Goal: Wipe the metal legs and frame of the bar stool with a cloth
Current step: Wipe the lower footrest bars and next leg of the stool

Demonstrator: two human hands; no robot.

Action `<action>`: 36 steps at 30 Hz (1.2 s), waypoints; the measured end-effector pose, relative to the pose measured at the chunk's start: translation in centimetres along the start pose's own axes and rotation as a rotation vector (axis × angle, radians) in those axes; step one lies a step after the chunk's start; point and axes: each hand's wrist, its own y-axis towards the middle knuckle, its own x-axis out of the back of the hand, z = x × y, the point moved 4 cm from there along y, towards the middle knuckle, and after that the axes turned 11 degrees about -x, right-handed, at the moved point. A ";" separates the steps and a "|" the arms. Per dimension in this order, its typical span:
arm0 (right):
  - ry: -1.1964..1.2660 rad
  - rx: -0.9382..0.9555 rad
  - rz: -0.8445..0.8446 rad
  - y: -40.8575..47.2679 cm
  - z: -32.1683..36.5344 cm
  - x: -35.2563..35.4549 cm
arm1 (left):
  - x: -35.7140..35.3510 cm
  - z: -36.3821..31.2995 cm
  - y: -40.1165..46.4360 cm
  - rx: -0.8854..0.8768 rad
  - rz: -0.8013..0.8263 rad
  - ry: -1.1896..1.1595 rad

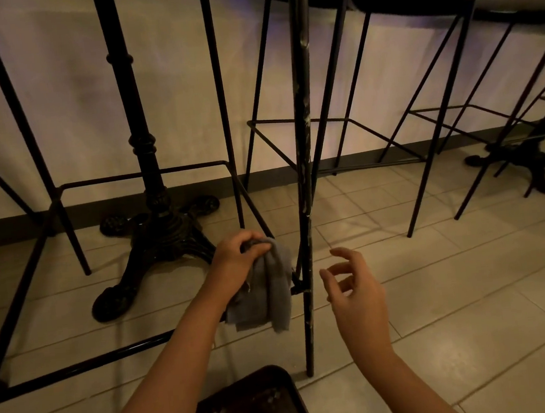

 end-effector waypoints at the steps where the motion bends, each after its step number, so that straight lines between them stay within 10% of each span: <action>1: -0.017 0.024 -0.012 0.0 0.0 0.0 | -0.1 0.0 0.7 0.000 -0.015 0.006; 12: -0.019 0.196 -0.034 1.9 2.3 -1.1 | -4.0 1.6 2.8 -0.184 -0.042 0.163; 24: -0.025 0.219 -0.034 1.6 1.4 -0.7 | -4.9 2.4 3.1 0.126 -0.092 -0.115; 36: -0.037 0.191 -0.002 1.6 0.6 -1.2 | -4.4 2.6 2.3 -0.035 0.295 0.265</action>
